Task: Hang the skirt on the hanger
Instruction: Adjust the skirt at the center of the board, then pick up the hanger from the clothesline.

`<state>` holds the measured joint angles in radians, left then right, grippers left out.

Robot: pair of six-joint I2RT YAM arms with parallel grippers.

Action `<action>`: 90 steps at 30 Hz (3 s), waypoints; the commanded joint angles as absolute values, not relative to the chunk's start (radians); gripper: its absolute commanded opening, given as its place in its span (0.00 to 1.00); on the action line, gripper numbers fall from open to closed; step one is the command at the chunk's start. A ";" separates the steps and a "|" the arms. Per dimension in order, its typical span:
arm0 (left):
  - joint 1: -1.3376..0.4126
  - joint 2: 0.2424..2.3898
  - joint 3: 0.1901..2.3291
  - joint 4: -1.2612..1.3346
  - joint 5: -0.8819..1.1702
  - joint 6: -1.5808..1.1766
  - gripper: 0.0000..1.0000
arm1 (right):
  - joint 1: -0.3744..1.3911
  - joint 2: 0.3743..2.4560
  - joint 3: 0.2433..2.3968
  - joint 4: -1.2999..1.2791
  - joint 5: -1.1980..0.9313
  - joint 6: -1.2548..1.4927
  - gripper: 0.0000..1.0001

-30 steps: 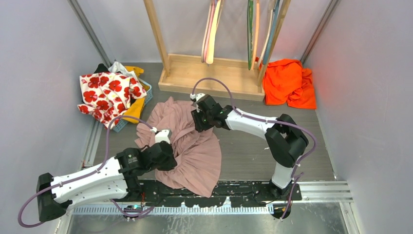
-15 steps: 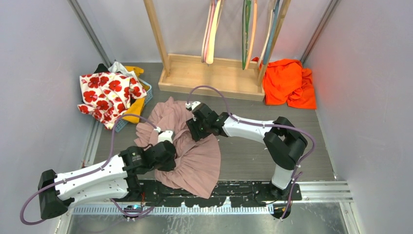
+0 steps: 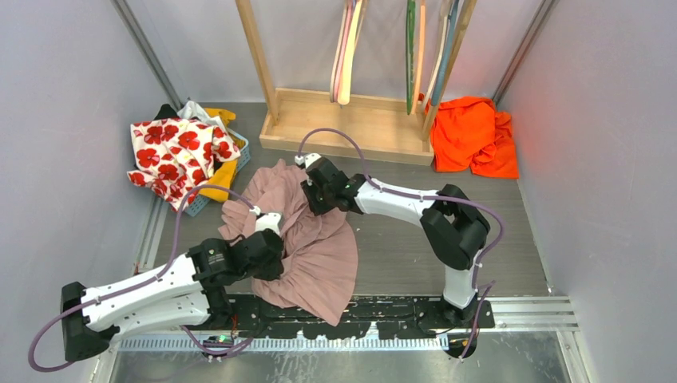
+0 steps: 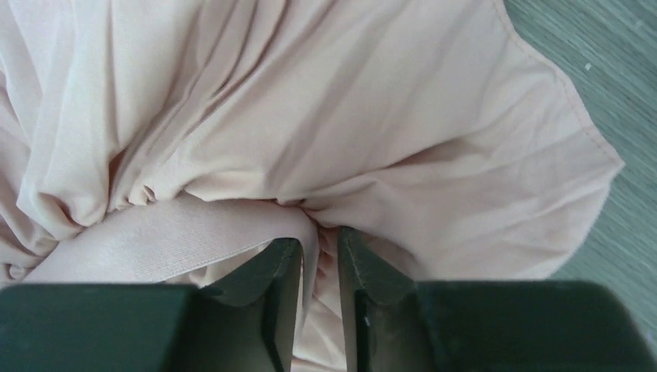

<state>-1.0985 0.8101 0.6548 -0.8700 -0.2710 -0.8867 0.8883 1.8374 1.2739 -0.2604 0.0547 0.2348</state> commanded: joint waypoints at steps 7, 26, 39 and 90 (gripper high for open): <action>-1.091 0.798 0.801 -0.978 -0.353 -0.836 0.00 | 0.890 1.723 1.337 -0.379 0.117 0.255 0.01; -0.737 1.291 1.706 -1.025 -0.164 -0.413 0.00 | 0.613 1.254 1.691 -0.925 0.468 0.336 0.01; -0.483 1.455 1.850 -0.832 -0.066 -0.315 0.00 | 0.471 1.333 1.696 -0.713 0.471 0.306 0.01; -0.774 1.102 1.046 -0.730 -0.271 -0.589 0.99 | 0.497 1.564 2.095 -0.561 -0.092 0.487 0.48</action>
<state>-0.7811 1.1408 1.0180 -0.7208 -0.2424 -0.6144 0.5007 1.5021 2.0586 -0.6689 -0.0307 0.4858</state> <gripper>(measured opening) 0.994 0.473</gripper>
